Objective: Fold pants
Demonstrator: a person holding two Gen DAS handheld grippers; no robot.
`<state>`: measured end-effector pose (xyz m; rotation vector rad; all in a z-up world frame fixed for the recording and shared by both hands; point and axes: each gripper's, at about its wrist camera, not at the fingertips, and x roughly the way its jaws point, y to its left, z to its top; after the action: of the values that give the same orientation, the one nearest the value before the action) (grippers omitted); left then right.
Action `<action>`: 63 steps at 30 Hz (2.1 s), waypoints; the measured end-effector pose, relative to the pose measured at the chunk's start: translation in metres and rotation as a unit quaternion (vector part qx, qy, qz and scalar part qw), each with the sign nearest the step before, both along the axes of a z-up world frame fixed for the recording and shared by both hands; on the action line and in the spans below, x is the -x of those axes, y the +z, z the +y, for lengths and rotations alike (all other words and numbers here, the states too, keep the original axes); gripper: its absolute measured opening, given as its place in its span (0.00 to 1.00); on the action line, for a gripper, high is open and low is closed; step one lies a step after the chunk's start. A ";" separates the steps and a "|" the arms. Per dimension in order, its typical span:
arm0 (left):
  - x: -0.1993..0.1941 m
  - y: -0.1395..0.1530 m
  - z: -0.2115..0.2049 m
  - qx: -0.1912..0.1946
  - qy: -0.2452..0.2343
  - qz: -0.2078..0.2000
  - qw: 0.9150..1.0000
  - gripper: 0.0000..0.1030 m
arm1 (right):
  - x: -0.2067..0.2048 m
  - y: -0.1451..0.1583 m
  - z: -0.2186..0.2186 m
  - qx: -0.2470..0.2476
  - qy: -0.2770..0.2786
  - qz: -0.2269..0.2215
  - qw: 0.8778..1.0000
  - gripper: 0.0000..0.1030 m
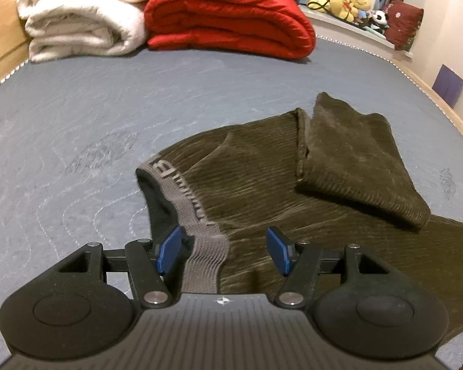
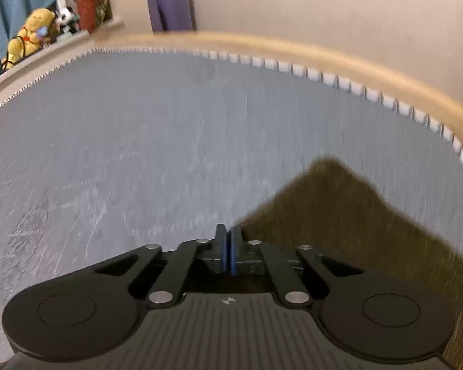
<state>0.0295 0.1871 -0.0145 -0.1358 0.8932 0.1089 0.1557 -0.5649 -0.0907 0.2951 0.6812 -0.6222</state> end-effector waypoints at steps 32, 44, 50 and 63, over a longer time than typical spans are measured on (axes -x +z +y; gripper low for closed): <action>0.069 -0.008 0.013 -0.118 -0.079 -0.005 0.990 0.61 | 0.027 0.091 0.131 0.000 0.252 -0.092 0.963 0.49; 0.082 -0.055 -0.022 -0.176 -0.265 0.123 0.940 0.72 | 0.022 0.080 0.170 0.022 0.321 -0.065 0.945 0.58; 0.068 -0.020 -0.034 -0.150 -0.247 0.039 0.956 0.74 | 0.017 0.080 0.191 0.026 0.345 -0.064 0.936 0.65; 0.001 -0.051 -0.036 -0.169 -0.159 0.106 0.967 0.28 | 0.004 0.068 0.245 0.022 0.394 -0.046 0.918 0.69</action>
<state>0.0281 0.1512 -0.0659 0.3425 1.0865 -0.0248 0.1512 -0.3198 -0.0228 -0.0082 0.6295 0.1491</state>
